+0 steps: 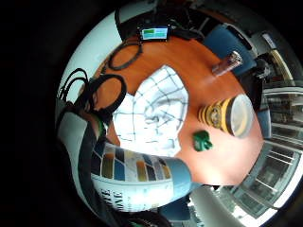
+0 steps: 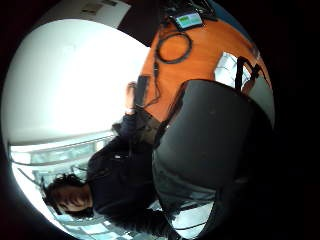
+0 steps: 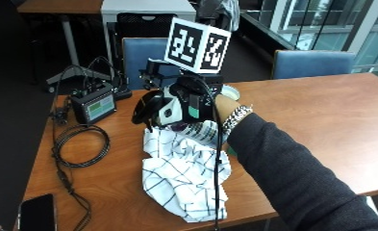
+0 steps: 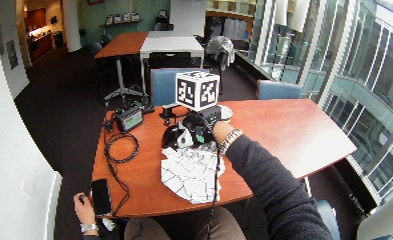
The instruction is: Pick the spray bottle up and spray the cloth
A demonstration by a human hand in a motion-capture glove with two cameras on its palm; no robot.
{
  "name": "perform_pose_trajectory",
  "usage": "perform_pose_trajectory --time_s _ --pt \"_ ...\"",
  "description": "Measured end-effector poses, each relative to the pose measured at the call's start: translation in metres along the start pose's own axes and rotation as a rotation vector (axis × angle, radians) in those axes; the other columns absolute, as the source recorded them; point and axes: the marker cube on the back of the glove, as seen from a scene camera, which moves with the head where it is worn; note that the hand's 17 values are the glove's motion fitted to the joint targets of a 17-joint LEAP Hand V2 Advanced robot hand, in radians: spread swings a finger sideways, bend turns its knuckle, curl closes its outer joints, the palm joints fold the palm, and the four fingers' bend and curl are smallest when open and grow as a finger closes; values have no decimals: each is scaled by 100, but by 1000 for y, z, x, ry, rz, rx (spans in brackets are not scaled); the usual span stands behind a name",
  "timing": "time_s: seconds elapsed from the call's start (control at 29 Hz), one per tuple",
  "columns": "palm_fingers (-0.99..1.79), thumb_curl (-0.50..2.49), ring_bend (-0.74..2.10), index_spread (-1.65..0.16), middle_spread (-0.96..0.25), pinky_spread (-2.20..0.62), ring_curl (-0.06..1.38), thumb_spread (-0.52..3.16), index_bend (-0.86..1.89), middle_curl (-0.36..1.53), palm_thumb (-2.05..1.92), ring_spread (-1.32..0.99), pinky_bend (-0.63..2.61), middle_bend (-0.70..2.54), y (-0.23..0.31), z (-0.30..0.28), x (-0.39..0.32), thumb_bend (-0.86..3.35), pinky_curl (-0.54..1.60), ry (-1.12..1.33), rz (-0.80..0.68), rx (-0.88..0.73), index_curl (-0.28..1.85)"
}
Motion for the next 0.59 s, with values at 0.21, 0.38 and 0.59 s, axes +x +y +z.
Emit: perform_pose_trajectory --time_s 0.21,0.38,0.59 --pt "133 80 52 -26 -23 -27 45 32 34 48 91 -16 40 48 -4 -14 -15 -3 39 -279 -45 187 57" --pt "132 80 52 -26 -23 -24 45 34 33 48 92 -16 40 48 -15 -13 -23 -3 39 -519 -75 350 57" --pt "132 80 52 -26 -23 -23 45 35 32 48 92 -16 40 47 -29 3 -40 -3 38 -687 -90 483 57"
